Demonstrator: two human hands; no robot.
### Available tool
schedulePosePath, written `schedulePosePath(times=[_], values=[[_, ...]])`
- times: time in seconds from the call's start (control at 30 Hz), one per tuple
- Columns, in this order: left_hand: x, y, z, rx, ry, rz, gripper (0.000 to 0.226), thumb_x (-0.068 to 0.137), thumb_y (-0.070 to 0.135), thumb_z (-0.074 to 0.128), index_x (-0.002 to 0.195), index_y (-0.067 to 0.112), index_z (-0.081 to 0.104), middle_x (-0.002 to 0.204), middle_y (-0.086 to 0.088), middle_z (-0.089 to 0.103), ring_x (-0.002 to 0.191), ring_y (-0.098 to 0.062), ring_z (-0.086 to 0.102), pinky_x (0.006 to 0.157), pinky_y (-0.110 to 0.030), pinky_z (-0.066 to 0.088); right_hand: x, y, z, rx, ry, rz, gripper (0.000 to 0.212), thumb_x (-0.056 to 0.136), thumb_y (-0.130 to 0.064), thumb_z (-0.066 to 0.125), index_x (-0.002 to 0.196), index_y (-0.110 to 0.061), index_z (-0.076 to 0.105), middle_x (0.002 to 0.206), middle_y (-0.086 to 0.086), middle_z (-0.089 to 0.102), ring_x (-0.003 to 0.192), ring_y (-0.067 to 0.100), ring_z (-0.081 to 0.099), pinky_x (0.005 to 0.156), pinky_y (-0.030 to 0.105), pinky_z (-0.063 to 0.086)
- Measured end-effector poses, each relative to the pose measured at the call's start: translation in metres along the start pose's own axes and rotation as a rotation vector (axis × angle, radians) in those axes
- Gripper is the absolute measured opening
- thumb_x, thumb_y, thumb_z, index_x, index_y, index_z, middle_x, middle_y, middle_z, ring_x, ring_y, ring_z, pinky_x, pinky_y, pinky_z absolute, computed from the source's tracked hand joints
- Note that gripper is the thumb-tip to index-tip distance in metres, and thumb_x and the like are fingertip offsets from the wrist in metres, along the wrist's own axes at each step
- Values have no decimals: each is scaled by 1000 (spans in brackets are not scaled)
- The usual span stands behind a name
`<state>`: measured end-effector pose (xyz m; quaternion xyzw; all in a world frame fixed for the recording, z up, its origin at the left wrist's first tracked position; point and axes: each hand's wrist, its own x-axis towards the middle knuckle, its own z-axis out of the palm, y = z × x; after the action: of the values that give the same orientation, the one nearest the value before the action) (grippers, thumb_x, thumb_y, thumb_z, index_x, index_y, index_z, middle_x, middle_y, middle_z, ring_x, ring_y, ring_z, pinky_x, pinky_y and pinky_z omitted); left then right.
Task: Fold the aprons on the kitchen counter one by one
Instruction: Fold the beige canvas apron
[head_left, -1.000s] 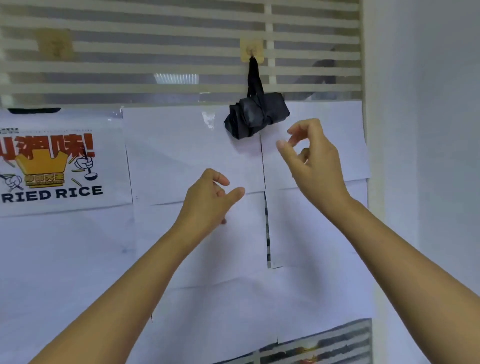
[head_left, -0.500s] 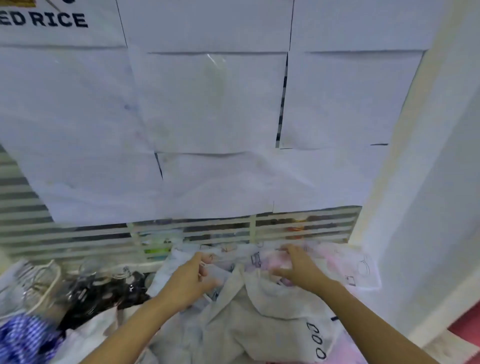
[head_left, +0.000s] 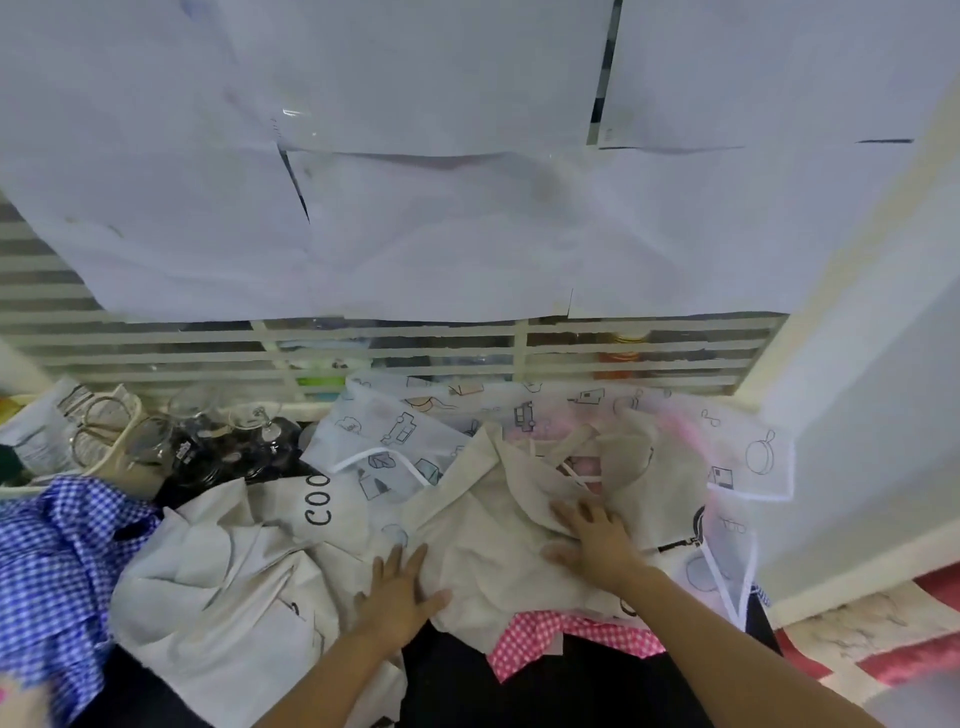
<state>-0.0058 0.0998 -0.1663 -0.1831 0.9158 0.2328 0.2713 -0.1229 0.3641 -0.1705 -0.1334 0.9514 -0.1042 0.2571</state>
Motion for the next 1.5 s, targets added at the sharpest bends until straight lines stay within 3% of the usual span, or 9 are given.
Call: schedulePosePath(times=[0.13, 0.3, 0.53, 0.7, 0.83, 0.97, 1.17, 1.27, 1.5], values=[[10, 1, 3, -29, -23, -14, 96, 78, 70, 54, 153, 32, 7, 161, -4, -2, 148, -28, -2, 115, -54, 14, 8, 5, -19, 188, 144, -53, 40, 94, -43, 44, 112, -12, 63, 126, 15, 47, 112, 35, 49, 96, 34, 39], [3, 24, -54, -210, 53, 85, 106, 71, 52, 78, 150, 14, 18, 149, -7, 39, 134, -23, 40, 103, -27, 34, -30, -28, -85, 529, 258, -236, 22, 90, -13, 52, 68, -14, 55, 70, -9, 54, 67, 10, 49, 66, 31, 41], [-70, 99, -146, -127, 313, 756, 89, 61, 61, 77, 136, 52, 32, 155, 5, 16, 143, -10, 8, 116, -36, 15, -156, -73, -189, 748, -25, -430, 22, 86, -23, 57, 100, -9, 64, 84, -2, 64, 71, 10, 59, 63, 20, 45], [-134, 101, -157, -164, 239, 866, 31, 73, 49, 67, 96, 28, 70, 102, 14, 66, 97, -2, 57, 84, -26, 44, -241, -78, -202, 846, -57, -484, 24, 82, -15, 59, 105, -14, 64, 98, 4, 69, 85, 19, 65, 73, 26, 52], [-195, 81, -126, -271, 170, 867, 12, 78, 26, 59, 77, 18, 68, 72, 2, 64, 64, -3, 51, 63, -23, 38, -292, -63, -149, 395, 79, -326, 36, 84, -12, 68, 105, -41, 59, 102, -29, 61, 95, -8, 57, 85, 8, 41], [-243, 56, -63, -243, 59, 893, 14, 73, 22, 60, 74, 8, 60, 67, 4, 54, 61, -1, 46, 60, -21, 35, -313, -33, -47, 170, 454, 9, 17, 82, -1, 55, 77, -16, 58, 82, 3, 65, 81, 26, 59, 69, 31, 44], [-282, 31, 22, -189, -43, 934, 28, 80, 7, 63, 71, 29, 48, 66, 13, 50, 60, 2, 43, 57, -16, 32, -357, -17, 67, 1270, 484, 456, 22, 88, 3, 43, 106, -8, 53, 101, 17, 57, 76, 31, 59, 63, 38, 54], [-294, 29, 50, -120, -109, 972, 35, 82, 7, 61, 67, 33, 41, 62, 14, 45, 57, 3, 42, 55, -17, 29, -374, -16, 84, 1901, 259, 550, 40, 93, -37, 58, 108, 0, 56, 104, 17, 59, 93, 39, 63, 71, 47, 57], [-307, 33, 70, 23, -716, 809, 21, 83, 30, 73, 92, 17, 61, 72, 13, 52, 70, -7, 50, 66, -20, 41, -354, -25, 84, 1736, 221, 687, 22, 85, 14, 35, 80, 3, 54, 77, 13, 56, 67, 30, 54, 53, 31, 51]])
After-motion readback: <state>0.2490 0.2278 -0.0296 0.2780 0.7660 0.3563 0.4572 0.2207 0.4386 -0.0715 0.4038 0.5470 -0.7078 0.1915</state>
